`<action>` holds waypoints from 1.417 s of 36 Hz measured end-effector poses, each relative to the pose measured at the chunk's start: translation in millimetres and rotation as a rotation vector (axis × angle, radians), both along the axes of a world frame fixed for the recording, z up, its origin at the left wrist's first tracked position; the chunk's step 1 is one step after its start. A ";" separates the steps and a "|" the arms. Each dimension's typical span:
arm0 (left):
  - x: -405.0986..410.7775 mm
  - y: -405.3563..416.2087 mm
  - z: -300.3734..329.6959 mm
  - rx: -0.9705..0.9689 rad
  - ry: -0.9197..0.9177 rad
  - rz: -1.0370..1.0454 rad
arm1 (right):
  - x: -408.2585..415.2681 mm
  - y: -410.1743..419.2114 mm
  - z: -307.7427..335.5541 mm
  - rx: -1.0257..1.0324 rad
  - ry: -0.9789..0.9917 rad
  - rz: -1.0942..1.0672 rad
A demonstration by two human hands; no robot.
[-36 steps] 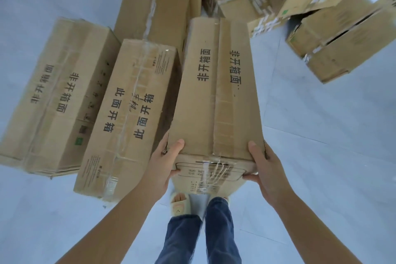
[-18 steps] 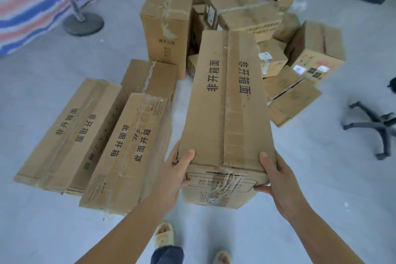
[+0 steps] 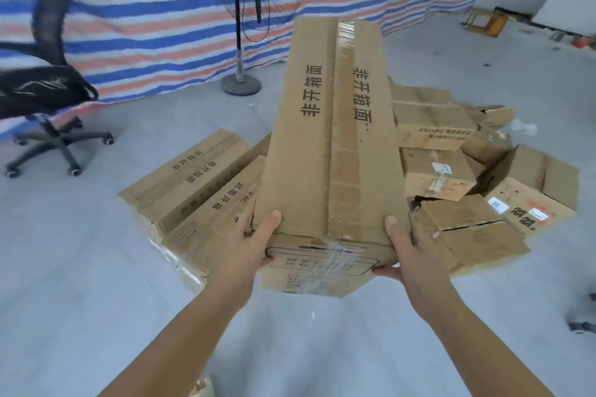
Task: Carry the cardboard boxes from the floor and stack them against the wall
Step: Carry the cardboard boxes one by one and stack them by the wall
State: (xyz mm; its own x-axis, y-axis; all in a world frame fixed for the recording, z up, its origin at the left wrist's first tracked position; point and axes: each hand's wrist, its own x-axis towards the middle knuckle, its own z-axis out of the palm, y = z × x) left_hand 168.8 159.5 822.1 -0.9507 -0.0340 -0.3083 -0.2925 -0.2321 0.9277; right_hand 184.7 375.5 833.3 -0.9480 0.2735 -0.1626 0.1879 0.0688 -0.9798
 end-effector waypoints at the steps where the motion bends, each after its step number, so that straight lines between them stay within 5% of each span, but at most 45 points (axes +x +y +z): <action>1: 11.4 -7.8 3.0 0.010 0.007 0.030 | 4.2 -6.7 2.8 0.002 0.000 0.031; 17: 230.8 -182.1 1.6 0.018 -0.042 0.616 | 86.7 -213.4 -5.5 0.067 -0.032 0.687; 35: 636.8 -395.4 -31.1 0.111 -0.247 1.396 | 398.7 -576.2 -59.7 0.121 -0.203 1.486; 51: 757.2 -532.2 -54.7 0.181 -0.255 1.965 | 539.1 -834.5 -85.5 0.211 -0.232 2.048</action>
